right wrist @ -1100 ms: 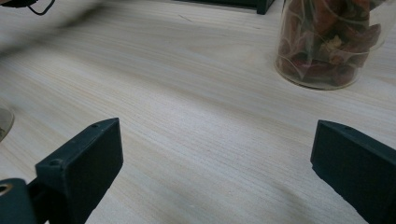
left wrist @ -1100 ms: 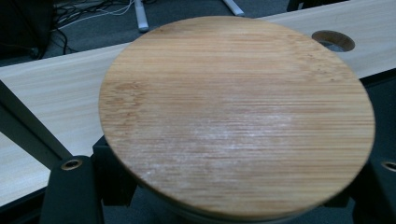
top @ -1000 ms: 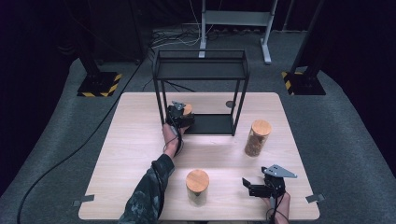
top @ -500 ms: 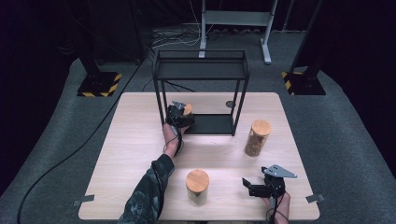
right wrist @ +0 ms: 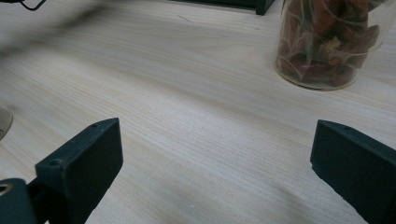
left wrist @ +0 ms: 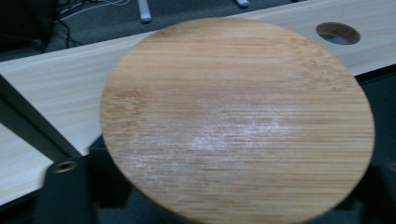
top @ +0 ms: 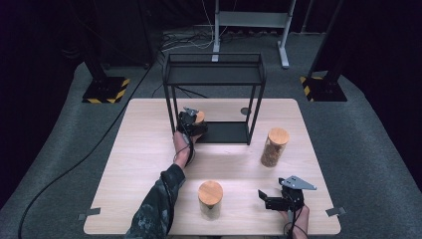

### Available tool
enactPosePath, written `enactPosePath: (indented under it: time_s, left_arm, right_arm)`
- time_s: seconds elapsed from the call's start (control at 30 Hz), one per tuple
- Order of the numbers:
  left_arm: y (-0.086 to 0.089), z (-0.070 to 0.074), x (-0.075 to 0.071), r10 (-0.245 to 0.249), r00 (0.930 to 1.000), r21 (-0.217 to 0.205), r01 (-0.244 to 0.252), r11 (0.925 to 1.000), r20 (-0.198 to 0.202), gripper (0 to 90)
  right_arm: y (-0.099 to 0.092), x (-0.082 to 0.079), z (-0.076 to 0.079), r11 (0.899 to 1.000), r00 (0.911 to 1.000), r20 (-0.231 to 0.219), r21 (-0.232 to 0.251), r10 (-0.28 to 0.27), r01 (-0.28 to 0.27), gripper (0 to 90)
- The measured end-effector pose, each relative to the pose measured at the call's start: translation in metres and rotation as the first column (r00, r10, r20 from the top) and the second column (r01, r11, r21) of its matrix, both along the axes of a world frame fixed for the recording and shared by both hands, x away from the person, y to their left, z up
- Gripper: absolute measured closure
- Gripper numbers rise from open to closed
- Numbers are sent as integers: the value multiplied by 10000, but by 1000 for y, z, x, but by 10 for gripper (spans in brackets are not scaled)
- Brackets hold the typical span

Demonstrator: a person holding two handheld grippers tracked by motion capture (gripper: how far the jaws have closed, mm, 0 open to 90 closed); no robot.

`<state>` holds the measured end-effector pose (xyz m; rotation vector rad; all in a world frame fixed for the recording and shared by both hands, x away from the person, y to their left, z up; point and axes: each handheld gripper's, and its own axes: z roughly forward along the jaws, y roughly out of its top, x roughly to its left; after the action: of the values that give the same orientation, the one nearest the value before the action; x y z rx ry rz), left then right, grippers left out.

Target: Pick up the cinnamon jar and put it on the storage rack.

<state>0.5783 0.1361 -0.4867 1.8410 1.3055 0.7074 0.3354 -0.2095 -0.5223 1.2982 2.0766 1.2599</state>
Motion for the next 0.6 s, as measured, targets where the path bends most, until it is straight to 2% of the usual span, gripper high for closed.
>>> enactPosePath:
  time_s: [0.03,0.07,0.13,0.2,0.23,0.5,0.6]
  left_arm:
    - [-1,1,0,3,10000,77,-3,10000,-51,162]
    - [-3,5,-2,30,10000,324,-33,9995,87,79]
    - [-4,6,-3,-49,9999,341,45,9994,96,38]
    - [-7,11,-6,-154,9997,607,144,9981,167,17]
    - [-7,11,-6,-154,9997,607,144,9981,167,6]
    - [-7,28,-9,-238,9993,600,219,9980,305,1]
    - [-9,34,-13,-403,9986,761,377,9964,331,0]
  right_arm:
    - [0,0,0,10000,10000,0,0,0,0,14]
    - [0,0,0,10000,10000,2,-8,3,-3,14]
    - [0,0,0,10000,10000,-3,-1,-5,5,14]
    - [0,0,0,10000,10000,-2,6,-14,14,14]
    - [0,0,0,10000,10000,-2,6,-14,14,14]
    - [0,0,0,10000,10000,-5,-5,-27,27,14]
    - [0,0,0,10000,10000,-10,-14,-40,40,14]
